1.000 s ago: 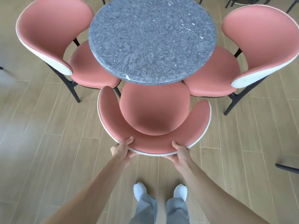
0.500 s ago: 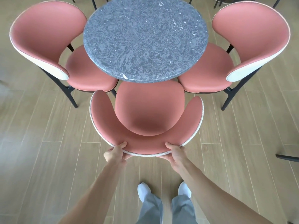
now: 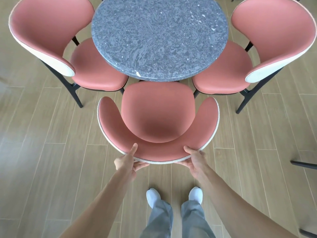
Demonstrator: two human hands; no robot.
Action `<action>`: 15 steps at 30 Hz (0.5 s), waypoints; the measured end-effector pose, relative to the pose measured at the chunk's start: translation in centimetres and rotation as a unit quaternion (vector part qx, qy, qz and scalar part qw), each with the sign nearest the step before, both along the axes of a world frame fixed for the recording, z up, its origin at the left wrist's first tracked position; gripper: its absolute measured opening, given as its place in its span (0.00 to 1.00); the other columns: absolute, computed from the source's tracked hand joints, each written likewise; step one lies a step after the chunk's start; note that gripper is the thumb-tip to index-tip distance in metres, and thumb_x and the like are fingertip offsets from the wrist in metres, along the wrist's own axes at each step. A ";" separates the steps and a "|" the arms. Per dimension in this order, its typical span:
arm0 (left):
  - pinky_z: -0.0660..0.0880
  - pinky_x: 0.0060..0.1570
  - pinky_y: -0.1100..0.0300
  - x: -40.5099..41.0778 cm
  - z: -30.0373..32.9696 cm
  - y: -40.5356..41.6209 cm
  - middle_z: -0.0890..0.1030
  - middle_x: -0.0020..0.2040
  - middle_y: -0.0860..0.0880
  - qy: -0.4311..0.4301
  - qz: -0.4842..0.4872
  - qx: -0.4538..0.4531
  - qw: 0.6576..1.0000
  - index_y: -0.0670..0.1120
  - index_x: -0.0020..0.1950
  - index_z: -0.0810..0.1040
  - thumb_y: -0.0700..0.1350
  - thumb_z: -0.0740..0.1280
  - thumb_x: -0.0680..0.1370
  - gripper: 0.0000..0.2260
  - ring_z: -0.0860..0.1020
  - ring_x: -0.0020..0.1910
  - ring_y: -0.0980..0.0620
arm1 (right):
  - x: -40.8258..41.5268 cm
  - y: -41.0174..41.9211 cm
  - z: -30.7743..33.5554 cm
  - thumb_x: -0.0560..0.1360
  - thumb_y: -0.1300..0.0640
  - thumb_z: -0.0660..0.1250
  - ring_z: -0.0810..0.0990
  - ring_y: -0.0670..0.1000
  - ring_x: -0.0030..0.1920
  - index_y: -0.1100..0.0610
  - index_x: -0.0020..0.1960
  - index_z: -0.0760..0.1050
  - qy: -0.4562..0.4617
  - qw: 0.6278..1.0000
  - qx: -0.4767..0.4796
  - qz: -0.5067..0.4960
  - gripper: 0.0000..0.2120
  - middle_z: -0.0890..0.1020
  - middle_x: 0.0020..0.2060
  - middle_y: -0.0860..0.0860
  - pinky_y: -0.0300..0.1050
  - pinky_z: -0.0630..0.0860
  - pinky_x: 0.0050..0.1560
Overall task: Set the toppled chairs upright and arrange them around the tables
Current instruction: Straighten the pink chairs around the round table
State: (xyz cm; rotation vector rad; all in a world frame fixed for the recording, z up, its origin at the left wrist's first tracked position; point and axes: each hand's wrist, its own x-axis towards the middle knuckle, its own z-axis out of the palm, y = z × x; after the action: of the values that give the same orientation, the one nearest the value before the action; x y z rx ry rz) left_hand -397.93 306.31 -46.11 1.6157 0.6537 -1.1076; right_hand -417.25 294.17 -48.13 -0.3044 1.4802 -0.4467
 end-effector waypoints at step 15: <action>0.83 0.32 0.44 2.2 -0.7 -2.7 0.84 0.48 0.37 -0.040 -0.022 -0.015 0.999 0.35 0.48 0.77 0.39 0.77 0.73 0.12 0.84 0.35 0.33 | 2.4 -2.7 0.4 0.74 0.68 0.73 0.80 0.64 0.60 0.65 0.59 0.75 0.010 1.000 0.000 -0.013 0.15 0.79 0.62 0.58 0.68 0.82 0.47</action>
State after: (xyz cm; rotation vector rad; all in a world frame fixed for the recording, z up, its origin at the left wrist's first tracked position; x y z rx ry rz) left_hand -395.71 303.59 -46.79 1.6463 0.5496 -1.0738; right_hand -414.84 291.45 -47.69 -0.2907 1.5061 -0.4657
